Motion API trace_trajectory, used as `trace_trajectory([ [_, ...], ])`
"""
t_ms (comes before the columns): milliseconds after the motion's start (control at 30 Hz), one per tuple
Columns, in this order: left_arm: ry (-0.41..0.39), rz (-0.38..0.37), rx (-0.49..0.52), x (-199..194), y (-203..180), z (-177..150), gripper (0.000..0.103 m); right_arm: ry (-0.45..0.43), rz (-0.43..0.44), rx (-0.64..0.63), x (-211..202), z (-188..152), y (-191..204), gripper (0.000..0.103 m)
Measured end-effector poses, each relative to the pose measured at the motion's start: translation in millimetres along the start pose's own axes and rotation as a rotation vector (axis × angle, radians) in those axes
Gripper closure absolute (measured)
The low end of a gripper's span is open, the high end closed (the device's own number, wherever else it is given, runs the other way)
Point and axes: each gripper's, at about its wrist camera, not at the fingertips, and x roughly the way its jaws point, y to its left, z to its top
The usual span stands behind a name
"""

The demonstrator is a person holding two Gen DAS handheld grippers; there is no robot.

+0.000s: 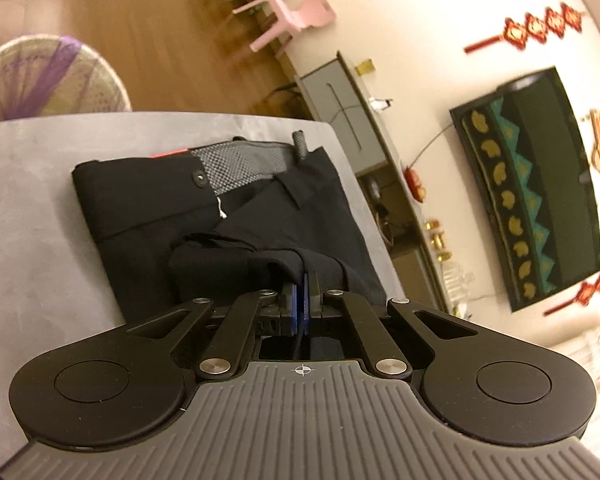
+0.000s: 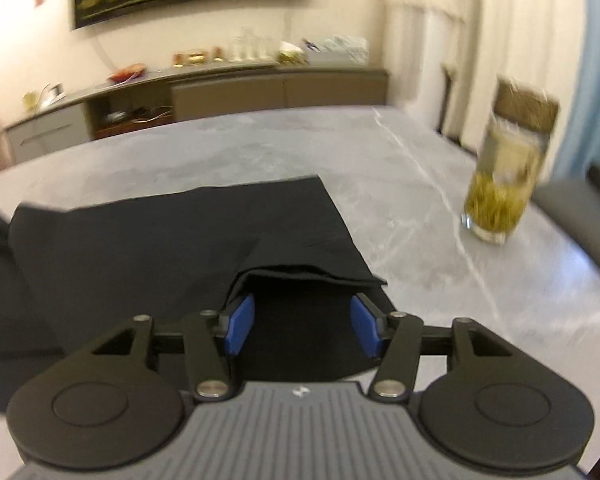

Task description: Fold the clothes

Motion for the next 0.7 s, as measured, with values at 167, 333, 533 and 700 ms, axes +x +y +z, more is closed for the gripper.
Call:
trace_trajectory([
  [167,0.017,0.009,0.0,8.6,-2.0,-0.2,0.103,-0.046,0.079,-0.01,-34.8,-8.6,2.8,0.044],
  [333,0.039,0.001,0.02,14.8,-6.6,-1.0,0.103,0.066,0.215,0.093,-34.1,-24.8,-1.9,0.043],
  [533,0.05,-0.023,0.022,13.0,-8.7,0.2,0.103,0.124,0.226,-0.033,-35.9,-34.5,29.8,0.039],
  [700,0.055,-0.036,0.04,11.6,-12.1,0.7,0.103,0.132,0.19,-0.137,-36.4,-40.8,51.1,0.097],
])
